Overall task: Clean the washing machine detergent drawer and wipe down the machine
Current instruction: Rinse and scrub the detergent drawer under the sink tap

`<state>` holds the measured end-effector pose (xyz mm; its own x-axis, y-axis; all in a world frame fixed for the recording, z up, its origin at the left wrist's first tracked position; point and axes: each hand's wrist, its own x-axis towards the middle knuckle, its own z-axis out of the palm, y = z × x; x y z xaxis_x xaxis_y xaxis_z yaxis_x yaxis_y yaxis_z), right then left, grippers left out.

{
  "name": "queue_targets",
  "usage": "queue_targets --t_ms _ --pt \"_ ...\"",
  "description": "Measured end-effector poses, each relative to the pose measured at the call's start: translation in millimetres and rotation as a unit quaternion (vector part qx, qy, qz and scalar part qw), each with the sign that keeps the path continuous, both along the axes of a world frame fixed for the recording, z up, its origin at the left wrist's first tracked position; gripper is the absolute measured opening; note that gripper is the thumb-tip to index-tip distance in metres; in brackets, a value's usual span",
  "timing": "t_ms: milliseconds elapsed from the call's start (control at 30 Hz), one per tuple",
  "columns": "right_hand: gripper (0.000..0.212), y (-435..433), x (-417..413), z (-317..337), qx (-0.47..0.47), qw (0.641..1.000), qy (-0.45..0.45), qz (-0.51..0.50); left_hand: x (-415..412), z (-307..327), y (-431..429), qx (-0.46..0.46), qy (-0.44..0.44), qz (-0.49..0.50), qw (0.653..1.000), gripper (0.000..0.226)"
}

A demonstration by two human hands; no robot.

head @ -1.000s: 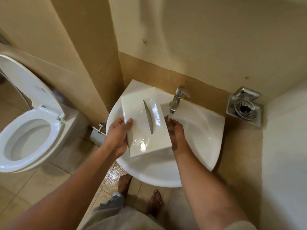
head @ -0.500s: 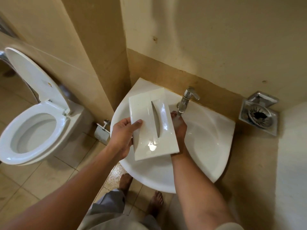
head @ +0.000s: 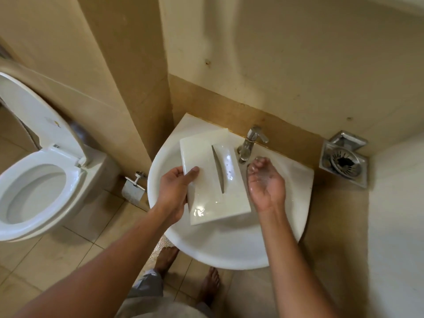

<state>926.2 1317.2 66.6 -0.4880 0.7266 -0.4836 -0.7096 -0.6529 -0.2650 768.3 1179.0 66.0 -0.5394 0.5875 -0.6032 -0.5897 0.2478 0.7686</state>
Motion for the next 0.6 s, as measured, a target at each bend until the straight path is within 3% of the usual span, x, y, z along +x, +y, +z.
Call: queue_targets --t_ms 100,167,233,267,300,367,433,533,600 --pt "0.024 14 -10 44 0.030 0.999 0.002 0.044 11 3 11 -0.007 0.002 0.009 1.000 0.029" --pt "0.016 6 -29 59 0.078 0.986 -0.069 0.127 19 8 20 -0.010 0.004 0.006 1.000 0.025" --pt "0.016 -3 -42 63 0.133 0.950 -0.187 0.211 28 14 27 -0.017 0.006 0.000 1.000 0.018" --pt "0.021 -8 -43 58 0.196 0.910 -0.272 0.245 32 17 30 -0.020 0.006 -0.002 1.000 0.017" --pt "0.026 -15 -41 53 0.284 0.845 -0.362 0.274 35 20 34 -0.024 0.007 -0.005 1.000 0.019" --pt "0.026 -32 -23 40 0.450 0.674 -0.515 0.278 37 24 41 -0.033 0.018 -0.008 0.999 0.020" --pt "0.025 -57 3 24 0.564 0.544 -0.578 0.229 36 26 46 -0.047 0.030 0.004 0.998 0.019" --pt "0.041 -100 33 -6 0.668 0.378 -0.618 0.168 40 25 47 -0.068 0.044 0.012 0.997 0.021" --pt "0.051 -109 34 -14 0.698 0.300 -0.628 0.169 45 25 44 -0.077 0.068 0.013 0.995 0.022"
